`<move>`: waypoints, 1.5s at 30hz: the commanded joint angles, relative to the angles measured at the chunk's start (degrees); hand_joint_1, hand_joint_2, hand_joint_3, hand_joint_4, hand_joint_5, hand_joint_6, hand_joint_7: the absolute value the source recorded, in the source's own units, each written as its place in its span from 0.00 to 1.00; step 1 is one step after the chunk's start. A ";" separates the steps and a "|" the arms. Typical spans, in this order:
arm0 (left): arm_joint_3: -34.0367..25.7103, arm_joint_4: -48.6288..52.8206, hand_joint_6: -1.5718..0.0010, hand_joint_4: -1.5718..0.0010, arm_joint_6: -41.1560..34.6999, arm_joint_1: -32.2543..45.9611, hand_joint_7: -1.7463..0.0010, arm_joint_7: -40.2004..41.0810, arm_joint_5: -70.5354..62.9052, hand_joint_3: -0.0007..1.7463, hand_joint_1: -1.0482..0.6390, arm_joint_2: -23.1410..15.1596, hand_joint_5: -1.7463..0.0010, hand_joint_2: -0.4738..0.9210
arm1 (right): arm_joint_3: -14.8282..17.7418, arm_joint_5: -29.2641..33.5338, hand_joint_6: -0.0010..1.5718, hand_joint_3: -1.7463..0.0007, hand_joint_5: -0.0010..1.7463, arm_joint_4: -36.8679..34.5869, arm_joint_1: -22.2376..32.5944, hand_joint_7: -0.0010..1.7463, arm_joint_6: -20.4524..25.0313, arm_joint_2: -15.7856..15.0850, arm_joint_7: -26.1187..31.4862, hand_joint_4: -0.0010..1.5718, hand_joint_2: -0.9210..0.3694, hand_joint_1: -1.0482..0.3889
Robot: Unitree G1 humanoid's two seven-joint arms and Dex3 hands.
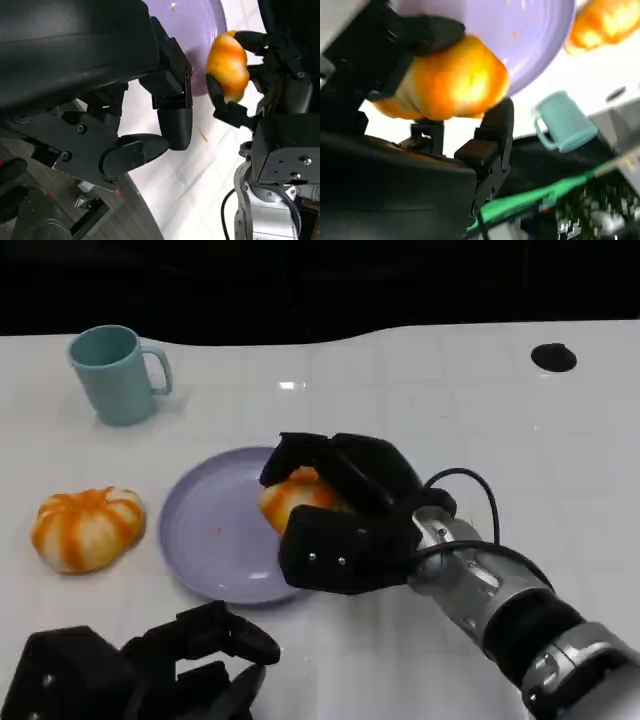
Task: Grasp the bread from the table and place it into the plate.
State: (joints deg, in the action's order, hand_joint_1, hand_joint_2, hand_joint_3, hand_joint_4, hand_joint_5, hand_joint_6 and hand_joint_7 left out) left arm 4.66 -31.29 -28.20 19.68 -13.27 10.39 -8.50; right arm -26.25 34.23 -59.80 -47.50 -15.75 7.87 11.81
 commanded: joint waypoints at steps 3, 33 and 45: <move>-0.17 -0.41 0.61 0.58 0.74 0.47 0.24 0.46 -0.33 0.46 0.48 -0.50 0.00 0.87 | -1.76 0.56 0.16 0.88 0.16 2.92 -0.84 0.00 4.15 -1.24 -4.96 0.02 0.00 0.34; -0.23 -0.16 0.60 0.55 0.90 0.38 0.25 0.63 -0.20 0.49 0.46 -0.60 0.00 0.84 | 0.78 -3.01 0.32 0.86 0.28 31.51 14.88 0.09 2.72 -9.79 -9.18 0.26 0.00 0.38; -1.05 0.17 0.61 0.57 0.32 -0.17 0.25 0.26 0.25 0.49 0.47 -0.35 0.00 0.85 | 6.58 -10.53 0.42 0.88 0.65 47.90 30.09 0.27 -5.51 -15.98 -11.22 0.30 0.00 0.44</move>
State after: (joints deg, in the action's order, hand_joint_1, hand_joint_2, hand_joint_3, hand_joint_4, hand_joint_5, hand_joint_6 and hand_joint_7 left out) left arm 4.07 -31.29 -28.01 19.58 -13.28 10.58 -8.27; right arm -21.71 25.39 -15.85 -20.54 -19.57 -5.87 1.30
